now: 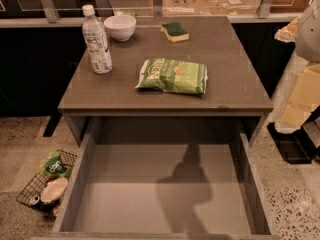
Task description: Place sponge into top drawer
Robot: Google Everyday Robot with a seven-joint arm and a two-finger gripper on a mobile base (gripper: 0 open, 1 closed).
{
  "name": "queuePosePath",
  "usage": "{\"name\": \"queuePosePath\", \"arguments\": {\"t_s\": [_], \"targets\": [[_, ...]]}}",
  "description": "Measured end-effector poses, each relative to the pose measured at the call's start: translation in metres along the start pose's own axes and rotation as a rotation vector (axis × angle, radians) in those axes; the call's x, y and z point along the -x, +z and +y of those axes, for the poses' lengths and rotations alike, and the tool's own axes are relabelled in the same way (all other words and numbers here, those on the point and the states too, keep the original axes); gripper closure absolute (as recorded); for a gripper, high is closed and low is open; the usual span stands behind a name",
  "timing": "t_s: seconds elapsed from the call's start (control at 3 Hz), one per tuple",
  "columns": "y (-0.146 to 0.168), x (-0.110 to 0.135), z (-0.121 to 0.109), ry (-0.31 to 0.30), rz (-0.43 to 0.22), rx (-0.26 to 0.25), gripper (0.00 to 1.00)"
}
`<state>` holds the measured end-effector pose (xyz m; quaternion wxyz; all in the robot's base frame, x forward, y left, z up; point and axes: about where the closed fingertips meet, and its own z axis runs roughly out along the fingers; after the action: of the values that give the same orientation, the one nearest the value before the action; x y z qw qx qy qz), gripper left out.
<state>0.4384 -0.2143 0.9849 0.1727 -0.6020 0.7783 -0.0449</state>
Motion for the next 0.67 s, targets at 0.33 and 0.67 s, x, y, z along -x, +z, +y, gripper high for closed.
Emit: {"name": "queuePosePath", "arguments": {"t_s": [0.33,0.67], "targets": [[0.000,0.000,0.000,0.000,0.000,0.000,0.00],[0.006,-0.013,-0.030,0.086,-0.049,-0.055,0.00]]}}
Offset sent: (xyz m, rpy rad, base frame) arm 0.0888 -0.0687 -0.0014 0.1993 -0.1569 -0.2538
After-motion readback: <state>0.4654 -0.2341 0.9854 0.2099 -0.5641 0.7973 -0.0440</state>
